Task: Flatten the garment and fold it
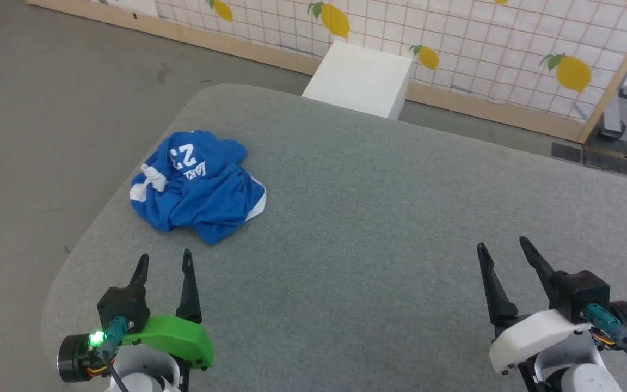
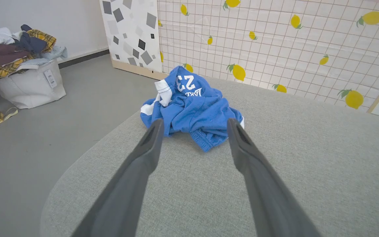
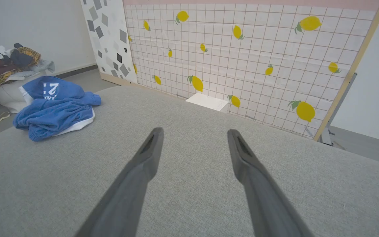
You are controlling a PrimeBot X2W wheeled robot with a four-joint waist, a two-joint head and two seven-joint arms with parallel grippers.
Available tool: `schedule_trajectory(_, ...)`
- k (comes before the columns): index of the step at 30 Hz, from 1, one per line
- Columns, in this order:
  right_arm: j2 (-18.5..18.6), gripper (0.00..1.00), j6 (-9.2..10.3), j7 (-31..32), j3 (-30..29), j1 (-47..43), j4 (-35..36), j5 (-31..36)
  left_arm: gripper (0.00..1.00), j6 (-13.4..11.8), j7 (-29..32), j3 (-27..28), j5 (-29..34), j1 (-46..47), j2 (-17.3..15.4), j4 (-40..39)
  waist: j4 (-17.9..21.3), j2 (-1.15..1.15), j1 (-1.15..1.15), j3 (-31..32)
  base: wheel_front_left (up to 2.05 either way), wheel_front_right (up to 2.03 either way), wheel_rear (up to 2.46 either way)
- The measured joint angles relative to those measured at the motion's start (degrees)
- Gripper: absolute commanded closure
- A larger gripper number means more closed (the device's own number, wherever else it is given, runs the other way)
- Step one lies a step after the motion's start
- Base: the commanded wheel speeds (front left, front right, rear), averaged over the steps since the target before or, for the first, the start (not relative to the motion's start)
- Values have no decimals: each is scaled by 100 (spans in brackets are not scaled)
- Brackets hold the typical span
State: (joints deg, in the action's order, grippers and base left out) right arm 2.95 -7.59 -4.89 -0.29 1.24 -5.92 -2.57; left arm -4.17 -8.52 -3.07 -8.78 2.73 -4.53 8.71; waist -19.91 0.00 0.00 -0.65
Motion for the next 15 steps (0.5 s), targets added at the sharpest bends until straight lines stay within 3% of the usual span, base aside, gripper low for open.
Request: schedule_trajectory(15, -1, 0, 0, -76, 7, 85, -135, -63, 0, -108, -174, 4, -141, 4, -24, 156, -430, 0, 0, -4, 0, 0, 0)
